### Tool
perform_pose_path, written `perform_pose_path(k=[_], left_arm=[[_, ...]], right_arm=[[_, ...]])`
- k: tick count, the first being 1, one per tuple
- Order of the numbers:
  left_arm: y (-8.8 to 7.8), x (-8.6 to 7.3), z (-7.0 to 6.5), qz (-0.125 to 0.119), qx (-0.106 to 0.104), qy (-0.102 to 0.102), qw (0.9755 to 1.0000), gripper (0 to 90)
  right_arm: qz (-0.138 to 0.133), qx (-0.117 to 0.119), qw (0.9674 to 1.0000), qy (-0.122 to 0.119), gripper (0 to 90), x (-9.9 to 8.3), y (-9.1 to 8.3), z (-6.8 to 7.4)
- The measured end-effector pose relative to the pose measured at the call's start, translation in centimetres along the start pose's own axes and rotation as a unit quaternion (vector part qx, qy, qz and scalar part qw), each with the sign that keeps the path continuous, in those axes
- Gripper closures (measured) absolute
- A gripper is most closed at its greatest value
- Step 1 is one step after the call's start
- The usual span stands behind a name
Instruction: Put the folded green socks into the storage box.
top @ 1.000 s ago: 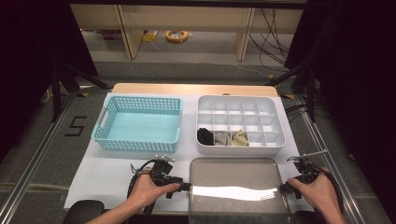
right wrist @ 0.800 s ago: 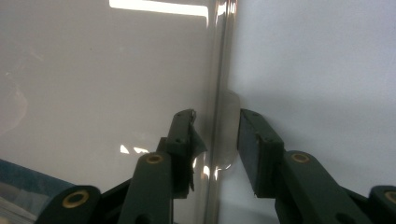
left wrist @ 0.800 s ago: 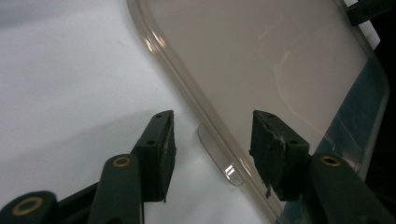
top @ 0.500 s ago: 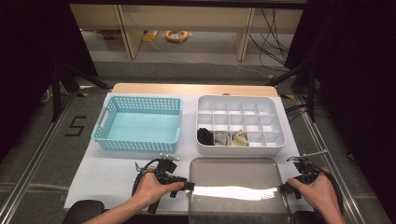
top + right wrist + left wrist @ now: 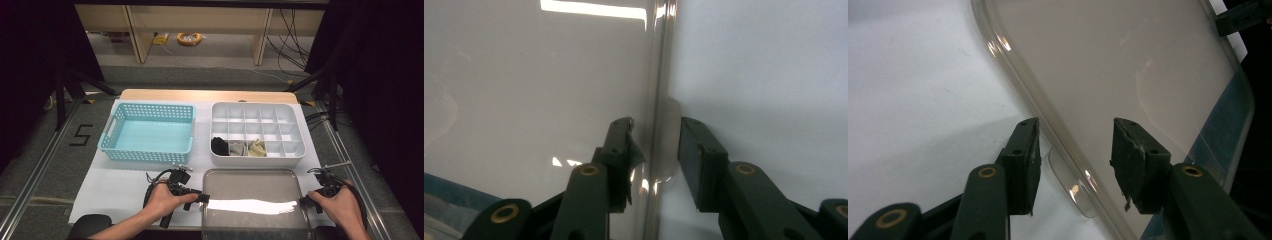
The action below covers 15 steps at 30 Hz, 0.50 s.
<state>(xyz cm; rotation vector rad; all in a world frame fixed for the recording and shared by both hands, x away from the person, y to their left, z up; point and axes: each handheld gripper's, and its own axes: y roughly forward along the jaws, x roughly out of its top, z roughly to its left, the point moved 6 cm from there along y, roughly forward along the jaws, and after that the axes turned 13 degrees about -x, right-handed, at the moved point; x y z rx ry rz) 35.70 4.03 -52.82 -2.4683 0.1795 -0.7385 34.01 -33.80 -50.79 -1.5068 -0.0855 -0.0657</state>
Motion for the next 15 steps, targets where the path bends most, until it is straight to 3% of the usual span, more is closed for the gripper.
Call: perform_pose_path(k=[7,8,9,10,11,12,15], left_arm=[[0.16,0.0,-0.05,0.002,0.001,0.011,0.9999,56.4],[0.16,0.01,-0.04,0.003,0.001,0.012,0.9999,56.8],[0.15,0.01,-0.02,0.003,0.001,0.013,0.9999,57.2],[0.14,0.01,0.01,0.003,0.002,0.013,0.9999,57.7],[0.12,0.01,0.02,0.005,0.003,0.013,0.9999,58.3],[0.12,0.0,0.04,0.004,0.004,0.013,0.9999,59.1],[0.13,0.0,0.08,0.003,0.006,0.018,0.9998,62.6]], right_arm=[[0.002,0.002,1.0,0.004,67.6,-0.01,-0.02,0.02],[0.01,0.007,0.9994,0.033,67.8,-0.09,-0.03,0.56],[0.012,0.013,0.9992,0.037,68.0,-0.08,-0.11,0.59],[0.023,0.015,0.9992,0.027,68.3,-0.17,-0.2,0.39],[0.027,0.017,0.9989,0.034,68.4,-0.2,-0.23,0.51],[0.017,0.014,0.9997,0.01,68.5,-0.11,-0.09,0.09],[0.018,0.012,0.9997,0.011,68.7,-0.09,-0.08,0.07]])
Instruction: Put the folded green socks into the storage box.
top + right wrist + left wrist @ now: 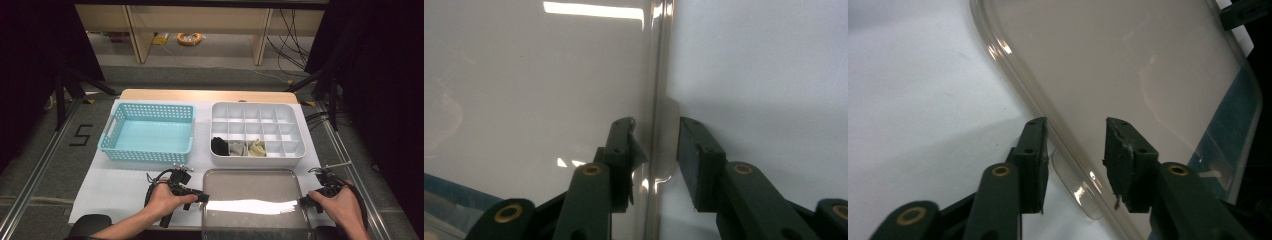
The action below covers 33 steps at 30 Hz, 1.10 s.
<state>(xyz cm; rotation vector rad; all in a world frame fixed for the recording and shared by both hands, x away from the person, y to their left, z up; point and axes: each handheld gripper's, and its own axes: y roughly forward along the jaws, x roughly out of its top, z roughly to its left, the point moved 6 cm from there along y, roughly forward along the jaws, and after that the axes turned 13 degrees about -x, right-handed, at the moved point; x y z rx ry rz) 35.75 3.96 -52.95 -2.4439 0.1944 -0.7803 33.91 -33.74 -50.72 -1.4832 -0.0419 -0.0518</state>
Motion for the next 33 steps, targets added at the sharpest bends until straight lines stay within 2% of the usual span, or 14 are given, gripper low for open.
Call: perform_pose_path(k=[5,11,12,13,15,18,23,24,25,27,29,31,32,33], left_arm=[[-0.2,-0.1,0.3,0.014,0.013,0.016,0.9997,68.9],[-0.2,-0.1,0.2,0.01,0.018,0.012,0.9997,69.6],[-0.1,-0.1,0.2,0.007,0.018,0.009,0.9998,69.6],[0.0,0.0,0.1,-0.003,0.016,0.003,0.9999,69.7],[-0.2,-0.1,0.2,0.004,0.018,0.005,0.9998,70.5],[-0.1,-0.1,0.2,-0.007,0.013,-0.003,0.9999,71.2],[-0.1,-0.1,0.2,-0.01,0.012,-0.006,0.9999,70.9],[-0.1,-0.1,0.2,-0.009,0.012,-0.006,0.9999,70.9],[-0.1,-0.1,0.2,-0.009,0.011,-0.005,0.9999,70.7],[-0.1,-0.1,0.2,-0.013,0.006,-0.008,0.9999,69.6],[-0.2,-0.2,0.1,-0.015,0.002,-0.015,0.9998,65.7],[-0.4,-0.3,0.0,-0.013,0.001,-0.015,0.9998,62.0],[-0.6,-0.4,0.0,-0.012,0.0,-0.015,0.9998,60.9],[-0.8,-0.6,0.0,-0.012,-0.001,-0.02,0.9997,60.2]], right_arm=[[-0.007,-0.006,1.0,0.0,69.0,0.1,0.1,-0.2],[-0.017,-0.01,0.9998,-0.003,68.9,0.2,0.0,-0.2],[-0.005,-0.004,0.9995,0.031,68.9,0.0,0.0,0.5],[-0.007,-0.001,0.9995,0.032,69.0,0.0,0.0,0.5],[0.002,-0.004,0.9999,0.016,69.1,-0.1,-0.1,0.2],[0.005,0.001,0.9996,0.029,69.2,-0.1,-0.1,0.4],[-0.021,-0.004,0.9998,0.0,73.8,-0.1,-0.3,-0.3],[-0.01,-0.004,0.9996,0.027,75.5,-0.3,-0.6,0.2],[-0.034,-0.007,0.9993,-0.014,90.0,-0.1,-0.6,-0.4],[-0.015,0.035,0.9992,0.009,88.2,-0.4,-0.8,0.7],[-0.012,0.036,0.9988,-0.032,82.6,-0.3,-0.6,0.3],[-0.018,0.032,0.999,0.026,78.4,0.1,-1.0,1.1],[-0.035,0.023,0.9991,0.006,76.1,0.3,-1.0,0.6],[-0.024,0.015,0.9993,0.027,74.8,0.2,-1.1,0.7]])
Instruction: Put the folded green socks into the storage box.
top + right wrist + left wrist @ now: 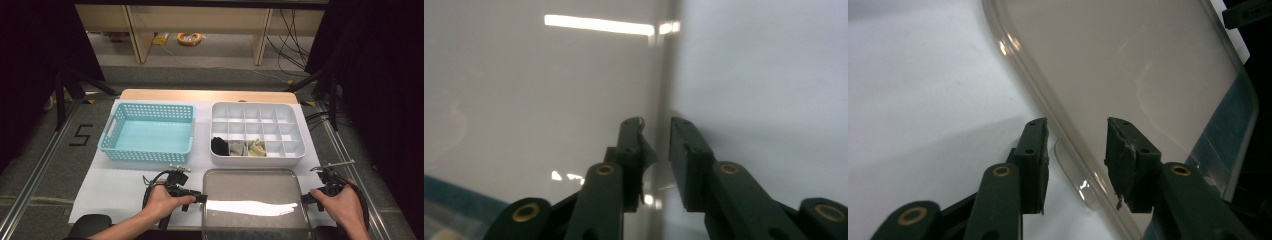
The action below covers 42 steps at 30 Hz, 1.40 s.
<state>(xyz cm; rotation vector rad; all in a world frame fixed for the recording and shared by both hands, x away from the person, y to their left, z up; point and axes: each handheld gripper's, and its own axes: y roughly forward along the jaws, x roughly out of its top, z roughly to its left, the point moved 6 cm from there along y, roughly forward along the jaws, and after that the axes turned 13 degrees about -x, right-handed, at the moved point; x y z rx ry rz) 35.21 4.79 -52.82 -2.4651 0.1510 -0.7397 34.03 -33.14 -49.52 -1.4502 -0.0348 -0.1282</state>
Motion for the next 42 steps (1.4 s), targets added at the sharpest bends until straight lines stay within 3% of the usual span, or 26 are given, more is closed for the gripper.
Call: perform_pose_path(k=[1,2,5,6,7,8,9,10,11,13,17,19,21,22,23,25,27,30,31,38,39,41,42], left_arm=[[0.0,0.0,0.0,0.0,0.0,0.0,1.0,59.0],[-0.3,-0.3,0.0,0.001,-0.002,-0.006,1.0,58.0],[-0.5,-0.8,-0.2,-0.003,-0.008,-0.022,0.9997,55.8],[-0.8,-1.0,0.0,0.015,-0.008,-0.008,0.9998,55.7],[-0.5,-1.0,-0.4,-0.005,-0.015,-0.028,0.9995,55.7],[-0.7,-1.2,-0.3,0.011,-0.014,-0.021,0.9996,55.7],[-0.7,-1.4,-0.4,0.016,-0.017,-0.027,0.9994,55.9],[-0.5,-1.4,-0.5,0.009,-0.022,-0.035,0.9991,56.1],[-0.5,-1.5,-0.5,0.011,-0.023,-0.029,0.9993,56.5],[-0.5,-1.5,-0.6,0.009,-0.024,-0.039,0.9989,56.8],[-0.4,-1.6,-0.6,0.006,-0.029,-0.045,0.9986,57.4],[-0.4,-1.6,-0.6,0.005,-0.029,-0.048,0.9984,57.9],[-0.4,-1.6,-0.5,0.004,-0.03,-0.048,0.9984,58.5],[-0.4,-1.6,-0.5,0.005,-0.029,-0.047,0.9985,58.9],[-0.4,-1.6,-0.5,0.005,-0.028,-0.047,0.9985,58.9],[-0.3,-1.6,-0.6,0.006,-0.03,-0.046,0.9985,58.9],[-0.3,-1.6,-0.6,0.005,-0.032,-0.049,0.9983,59.2],[-0.3,-1.6,-0.5,0.005,-0.033,-0.049,0.9982,59.3],[-0.3,-1.7,-0.5,0.003,-0.035,-0.049,0.9982,59.4],[-0.3,-1.7,-0.5,0.005,-0.035,-0.049,0.9981,59.6],[-0.3,-1.7,-0.5,0.004,-0.035,-0.05,0.9981,59.6],[-0.3,-1.7,-0.5,0.004,-0.036,-0.051,0.9981,59.5],[-0.3,-1.8,-0.5,0.004,-0.037,-0.051,0.998,59.6]], right_arm=[[-0.008,-0.002,0.9998,-0.016,74.8,0.1,0.1,-0.6],[-0.005,-0.012,0.9996,-0.024,71.2,0.1,0.4,-1.2],[-0.027,-0.011,0.9987,-0.042,69.8,0.2,1.1,-2.0],[-0.023,-0.004,0.9989,-0.042,69.7,0.1,1.1,-2.1],[-0.021,0.001,0.999,-0.039,69.5,0.1,1.1,-2.0],[-0.008,0.007,0.9999,-0.006,69.2,-0.2,0.9,-1.5],[0.016,0.016,0.9997,0.009,69.1,-0.4,0.7,-1.1],[0.02,0.016,0.9996,0.007,69.0,-0.5,0.8,-1.1],[-0.001,0.011,0.9997,-0.024,68.8,-0.3,1.1,-1.6],[-0.013,0.007,0.9995,-0.029,68.2,-0.2,1.2,-1.6],[0.004,0.013,0.9997,-0.022,67.9,-0.4,1.1,-1.4],[-0.006,0.01,0.9996,-0.028,67.7,-0.3,1.2,-1.6],[0.013,0.024,0.9996,0.0,67.5,-0.4,1.1,-1.0],[0.005,0.015,0.9992,-0.036,67.4,-0.3,1.2,-1.7],[0.03,0.022,0.9993,0.007,67.5,-0.5,0.9,-0.8],[0.028,0.012,0.9993,-0.024,67.7,-0.4,1.0,-1.5],[0.035,0.013,0.9993,0.006,68.2,-0.4,0.9,-0.9],[0.03,0.015,0.9994,-0.003,68.3,-0.4,0.9,-0.9],[0.011,0.012,0.9992,-0.036,68.4,-0.3,1.2,-1.5],[0.032,0.024,0.9989,-0.025,67.0,-0.5,1.0,-1.4],[0.019,0.022,0.9986,-0.044,67.1,-0.4,1.3,-1.9],[0.021,0.022,0.9971,-0.069,67.5,-0.5,1.3,-2.2],[0.011,0.018,0.9975,-0.067,68.3,-0.3,1.5,-2.2]])
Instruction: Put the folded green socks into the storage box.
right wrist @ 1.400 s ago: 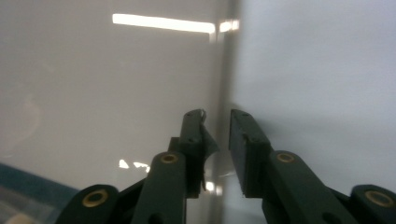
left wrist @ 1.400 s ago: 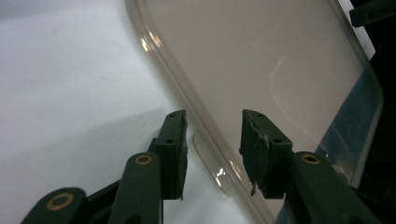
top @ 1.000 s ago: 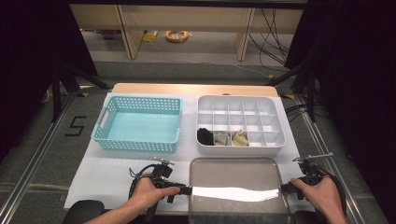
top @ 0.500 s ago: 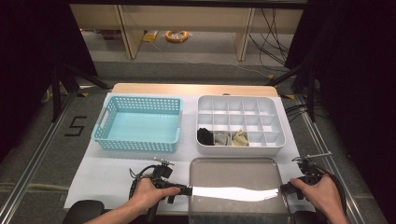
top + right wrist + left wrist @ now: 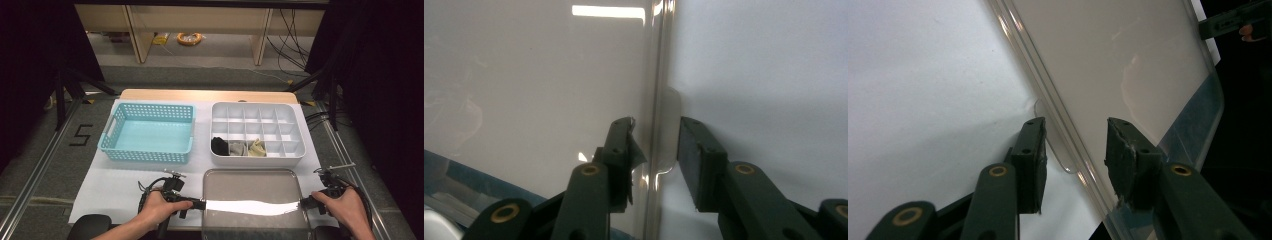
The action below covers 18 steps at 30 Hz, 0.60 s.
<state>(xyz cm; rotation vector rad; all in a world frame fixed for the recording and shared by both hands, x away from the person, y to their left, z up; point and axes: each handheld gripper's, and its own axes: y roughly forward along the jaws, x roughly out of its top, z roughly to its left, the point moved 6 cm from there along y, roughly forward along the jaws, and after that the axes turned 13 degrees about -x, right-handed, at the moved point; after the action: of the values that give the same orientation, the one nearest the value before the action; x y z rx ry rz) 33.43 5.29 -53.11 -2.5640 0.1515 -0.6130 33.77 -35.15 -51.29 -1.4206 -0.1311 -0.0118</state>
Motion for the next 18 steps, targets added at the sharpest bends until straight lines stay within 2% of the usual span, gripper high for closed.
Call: perform_pose_path(k=[1,2,3,4,5,6,7,8,9,10,11,12,13,14,15,16,18], left_arm=[[0.0,0.0,0.0,-0.001,0.0,-0.001,1.0,59.7],[0.0,0.0,0.0,-0.001,-0.001,-0.001,1.0,59.8],[-0.1,-0.1,0.1,0.006,0.0,0.004,1.0,59.8],[0.0,0.0,0.0,-0.006,-0.003,-0.002,1.0,59.9],[0.0,0.0,0.1,-0.004,-0.004,-0.001,1.0,60.2],[0.0,0.0,0.1,-0.008,-0.006,-0.003,0.9999,60.4],[0.0,0.0,0.1,-0.008,-0.006,-0.006,0.9999,60.4],[0.0,0.0,0.1,-0.008,-0.007,-0.005,0.9999,60.4],[0.0,0.0,0.1,-0.007,-0.006,-0.004,0.9999,60.3],[0.0,0.0,0.1,-0.007,-0.006,-0.004,1.0,60.2],[0.0,0.0,0.1,-0.007,-0.005,-0.003,1.0,60.2],[0.0,0.0,0.1,-0.006,-0.004,-0.004,1.0,60.2],[0.0,0.0,0.1,-0.005,-0.004,-0.005,1.0,60.2],[0.0,0.0,0.1,-0.004,-0.003,-0.006,1.0,60.2],[-0.1,0.0,0.2,0.004,-0.002,0.0,1.0,60.2],[-0.1,0.0,0.2,0.004,-0.003,0.001,1.0,60.2],[-0.1,0.0,0.2,0.003,-0.003,0.0,1.0,60.2]], right_arm=[[0.026,0.01,0.9989,0.036,68.9,-0.1,-0.2,0.6],[0.023,0.007,0.9995,0.019,70.0,-0.1,-0.2,0.2],[0.003,0.002,0.9999,0.017,70.0,0.2,0.1,0.1],[0.002,0.001,1.0,0.007,69.9,0.2,0.1,0.0],[0.006,0.0,1.0,-0.001,69.7,0.1,0.1,0.0],[0.014,0.002,0.9999,-0.004,69.6,0.1,0.0,0.0],[-0.002,-0.01,0.9999,0.005,69.6,0.3,0.2,0.0],[-0.018,-0.013,0.9994,-0.026,69.6,0.3,0.5,-0.4],[0.003,-0.002,0.9999,0.01,69.7,0.0,0.3,0.3],[0.034,0.012,0.9993,0.013,69.7,-0.1,-0.1,0.4],[0.031,0.015,0.9994,-0.001,69.8,0.1,-0.1,0.1],[0.017,0.012,0.9996,-0.016,69.8,0.2,0.1,-0.2],[0.036,0.009,0.9993,0.006,69.8,0.1,-0.2,0.2],[0.019,0.005,0.9989,0.044,69.8,0.4,0.0,0.9],[0.011,-0.001,0.9991,0.041,69.9,0.4,0.1,0.8],[0.018,-0.005,0.9998,0.01,70.2,0.3,-0.1,0.4],[0.02,0.0,0.9997,0.013,70.5,0.2,0.0,0.4]])
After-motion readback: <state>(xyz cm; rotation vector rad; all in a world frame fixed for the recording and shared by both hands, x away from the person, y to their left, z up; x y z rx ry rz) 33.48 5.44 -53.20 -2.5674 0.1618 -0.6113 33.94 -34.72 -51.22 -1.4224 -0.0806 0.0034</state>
